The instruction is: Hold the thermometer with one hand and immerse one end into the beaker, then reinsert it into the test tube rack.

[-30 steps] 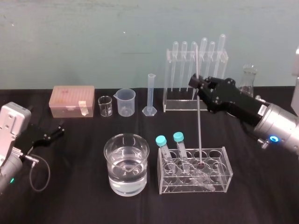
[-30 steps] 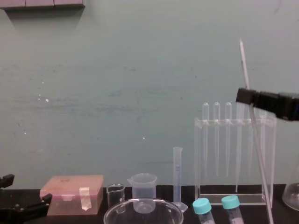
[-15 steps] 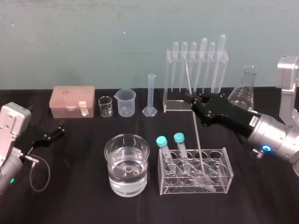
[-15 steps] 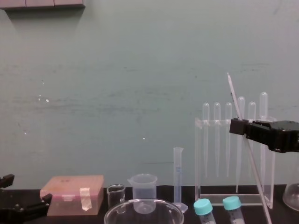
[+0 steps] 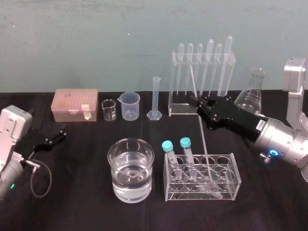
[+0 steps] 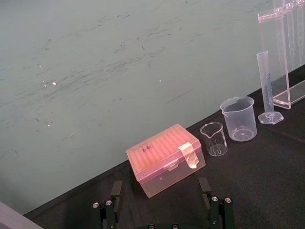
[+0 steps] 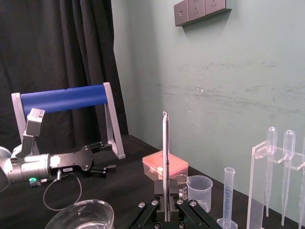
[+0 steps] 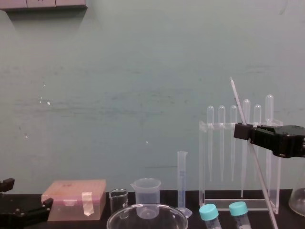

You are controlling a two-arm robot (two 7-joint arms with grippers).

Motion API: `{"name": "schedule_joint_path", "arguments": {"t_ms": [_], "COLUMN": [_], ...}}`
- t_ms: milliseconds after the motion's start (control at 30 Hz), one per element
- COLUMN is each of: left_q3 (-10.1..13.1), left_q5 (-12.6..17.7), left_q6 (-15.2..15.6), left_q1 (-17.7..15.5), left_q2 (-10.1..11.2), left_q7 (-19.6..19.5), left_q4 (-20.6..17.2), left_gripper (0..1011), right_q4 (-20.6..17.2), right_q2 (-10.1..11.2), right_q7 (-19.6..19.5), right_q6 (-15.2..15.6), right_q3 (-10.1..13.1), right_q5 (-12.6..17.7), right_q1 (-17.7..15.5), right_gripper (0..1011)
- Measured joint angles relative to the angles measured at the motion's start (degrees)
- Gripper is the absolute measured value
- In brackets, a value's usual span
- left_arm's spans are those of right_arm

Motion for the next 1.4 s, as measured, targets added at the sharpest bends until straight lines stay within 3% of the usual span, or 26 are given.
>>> {"name": "schedule_joint_path", "arguments": {"t_ms": [133,233,367,467,567,800,933,1033,1133,1200,1267,1333,1367,1400], "left_q3": [0.0,0.0,0.0,0.0,0.0,0.0,0.0,0.0,0.0,0.0,0.0,0.0,0.0,0.0], "left_q5": [0.0,0.0,0.0,0.0,0.0,0.0,0.0,0.0,0.0,0.0,0.0,0.0,0.0,0.0], "left_q6": [0.0,0.0,0.0,0.0,0.0,0.0,0.0,0.0,0.0,0.0,0.0,0.0,0.0,0.0], "left_q1": [0.0,0.0,0.0,0.0,0.0,0.0,0.0,0.0,0.0,0.0,0.0,0.0,0.0,0.0], "left_q2": [0.0,0.0,0.0,0.0,0.0,0.0,0.0,0.0,0.0,0.0,0.0,0.0,0.0,0.0], "left_q7": [0.0,0.0,0.0,0.0,0.0,0.0,0.0,0.0,0.0,0.0,0.0,0.0,0.0,0.0], "left_q4": [0.0,0.0,0.0,0.0,0.0,0.0,0.0,0.0,0.0,0.0,0.0,0.0,0.0,0.0], "left_gripper": [1008,1008,1008,1008,1008,1008,1008,1008,1008,1008,1008,1008,1008,1008], "right_q4": [0.1,0.1,0.1,0.0,0.0,0.0,0.0,-0.1,-0.3,-0.4,-0.1,0.5,1.3,1.6], "right_q2": [0.0,0.0,0.1,0.1,0.1,0.1,0.1,-0.3,-1.3,-1.7,-2.0,-1.9,-1.5,-1.3], "right_q7": [0.0,-0.1,-0.1,-0.1,-0.1,0.0,-0.1,-0.6,-5.6,-9.0,-15.5,-19.6,-23.3,-24.6], "right_q6": [0.3,0.3,0.3,0.3,0.2,0.2,0.2,-1.1,-3.6,-4.3,-4.6,-3.5,-1.5,-0.5], "right_q3": [-0.1,-0.1,-0.1,-0.1,-0.1,0.0,0.0,0.6,3.4,4.5,5.6,5.7,5.1,4.8], "right_q5": [-0.1,-0.1,-0.1,-0.1,-0.1,0.0,0.0,-0.1,-1.7,-3.3,-7.4,-10.8,-14.1,-15.4], "right_q1": [-0.1,-0.1,-0.1,-0.1,-0.1,-0.1,-0.1,-0.1,-0.7,-1.1,-1.6,-2.0,-2.2,-2.3], "right_gripper": [80,162,325,385,528,707,859,911,997,1003,1002,1002,1003,1002]}}
